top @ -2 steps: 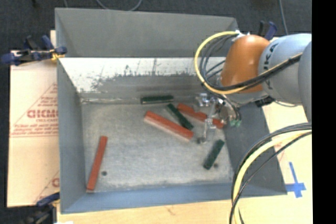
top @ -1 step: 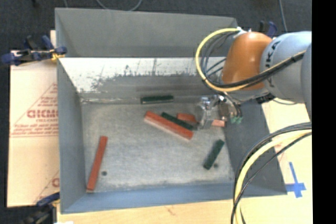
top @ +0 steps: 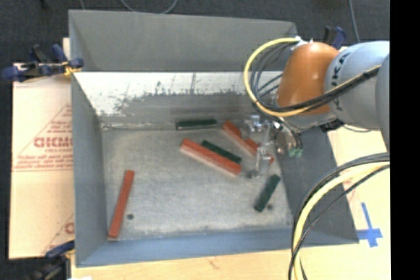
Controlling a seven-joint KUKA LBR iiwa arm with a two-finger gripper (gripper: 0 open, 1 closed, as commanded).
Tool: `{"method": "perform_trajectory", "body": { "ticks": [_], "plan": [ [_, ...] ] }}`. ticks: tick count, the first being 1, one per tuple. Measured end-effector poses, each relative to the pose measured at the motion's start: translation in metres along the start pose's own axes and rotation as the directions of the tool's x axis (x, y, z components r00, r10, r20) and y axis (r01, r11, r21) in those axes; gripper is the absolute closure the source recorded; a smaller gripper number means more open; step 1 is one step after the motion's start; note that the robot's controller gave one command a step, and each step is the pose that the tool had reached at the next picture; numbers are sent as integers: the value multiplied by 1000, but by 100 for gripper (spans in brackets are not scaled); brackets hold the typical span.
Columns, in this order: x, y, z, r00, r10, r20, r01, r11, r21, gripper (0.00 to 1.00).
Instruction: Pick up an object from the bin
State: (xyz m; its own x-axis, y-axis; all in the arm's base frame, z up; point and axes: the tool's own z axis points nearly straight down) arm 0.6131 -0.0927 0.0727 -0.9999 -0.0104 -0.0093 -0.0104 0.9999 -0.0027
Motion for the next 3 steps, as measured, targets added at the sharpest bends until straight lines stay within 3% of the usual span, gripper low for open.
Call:
{"method": "perform_trajectory", "body": {
  "ticks": [1,2,3],
  "plan": [
    [-3,-1,-3,1000,-1,8,1,1000,1,100],
    [0,0,0,1000,-3,0,3,1000,1,0],
    [20,94,-6,1000,-11,-7,11,1000,-7,0]
  ]
}}
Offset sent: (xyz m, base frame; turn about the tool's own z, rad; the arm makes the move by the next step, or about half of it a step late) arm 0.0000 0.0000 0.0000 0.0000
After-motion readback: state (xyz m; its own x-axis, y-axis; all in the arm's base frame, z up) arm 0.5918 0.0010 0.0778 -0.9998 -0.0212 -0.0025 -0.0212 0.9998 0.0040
